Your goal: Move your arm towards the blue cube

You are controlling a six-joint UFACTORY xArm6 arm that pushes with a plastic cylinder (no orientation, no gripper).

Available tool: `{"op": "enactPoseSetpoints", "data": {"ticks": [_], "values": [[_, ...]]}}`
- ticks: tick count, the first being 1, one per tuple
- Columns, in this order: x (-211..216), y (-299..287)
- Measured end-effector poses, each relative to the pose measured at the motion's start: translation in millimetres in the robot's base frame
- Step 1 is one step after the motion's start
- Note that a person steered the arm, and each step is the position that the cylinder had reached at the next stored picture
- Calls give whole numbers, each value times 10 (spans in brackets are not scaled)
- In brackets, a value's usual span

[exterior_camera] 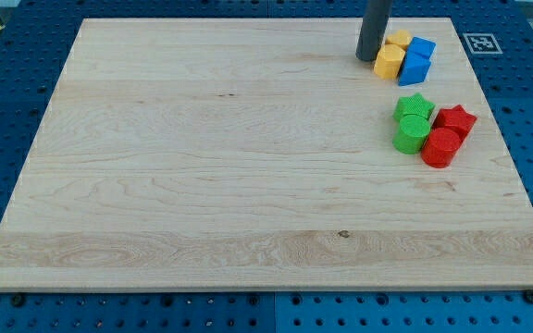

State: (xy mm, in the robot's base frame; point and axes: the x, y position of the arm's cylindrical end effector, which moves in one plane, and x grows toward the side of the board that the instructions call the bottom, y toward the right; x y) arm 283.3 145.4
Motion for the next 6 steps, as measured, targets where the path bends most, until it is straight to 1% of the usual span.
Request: {"op": "enactPoseSetpoints", "data": {"ticks": [1,2,3,4,5,6], "values": [[-106,0],[-505,78],[-866,459],[-871,1023],[-553,1255],[-210,1284]]}}
